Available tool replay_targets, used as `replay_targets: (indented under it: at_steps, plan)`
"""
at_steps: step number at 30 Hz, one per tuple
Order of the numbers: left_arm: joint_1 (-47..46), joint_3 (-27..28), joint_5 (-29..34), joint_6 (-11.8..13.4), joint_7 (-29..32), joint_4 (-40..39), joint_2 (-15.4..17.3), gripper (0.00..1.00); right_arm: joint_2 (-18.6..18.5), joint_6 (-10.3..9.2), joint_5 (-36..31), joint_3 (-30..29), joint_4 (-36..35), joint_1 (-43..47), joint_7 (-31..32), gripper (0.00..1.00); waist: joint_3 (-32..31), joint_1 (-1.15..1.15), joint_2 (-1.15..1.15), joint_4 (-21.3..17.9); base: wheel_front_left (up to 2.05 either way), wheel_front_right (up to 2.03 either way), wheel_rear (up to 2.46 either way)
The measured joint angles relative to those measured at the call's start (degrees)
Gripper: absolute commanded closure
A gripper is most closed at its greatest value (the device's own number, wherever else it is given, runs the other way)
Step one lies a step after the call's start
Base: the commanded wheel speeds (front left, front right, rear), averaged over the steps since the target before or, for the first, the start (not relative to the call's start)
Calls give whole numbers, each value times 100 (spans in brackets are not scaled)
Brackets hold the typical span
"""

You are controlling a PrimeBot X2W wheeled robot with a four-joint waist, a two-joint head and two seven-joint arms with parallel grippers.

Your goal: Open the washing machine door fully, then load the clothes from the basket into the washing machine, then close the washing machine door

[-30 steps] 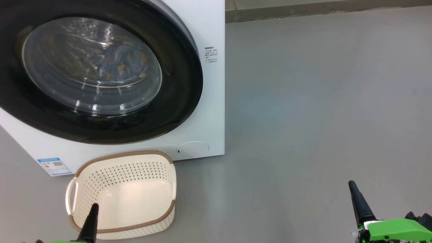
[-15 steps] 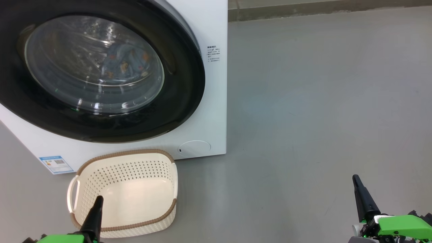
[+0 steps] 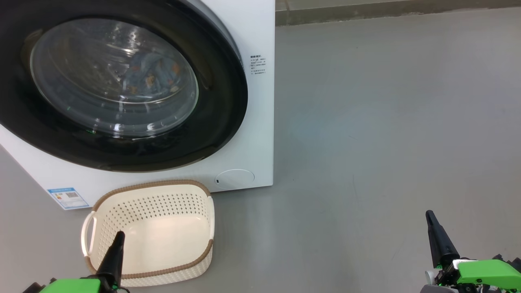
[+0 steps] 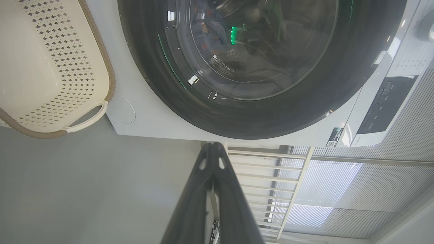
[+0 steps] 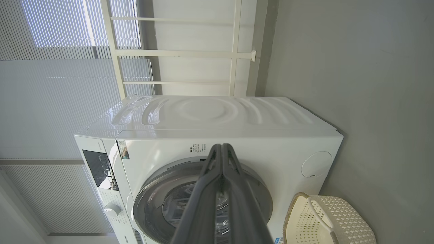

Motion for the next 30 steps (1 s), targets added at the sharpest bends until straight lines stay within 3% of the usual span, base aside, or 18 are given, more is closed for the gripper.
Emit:
replay_targets:
  at_steps: [30]
  plan:
    - [0, -1, 0, 0, 0, 0, 0, 100, 0, 0, 0, 0, 0, 0, 0, 100, 0, 0, 0, 0, 0, 0, 0]
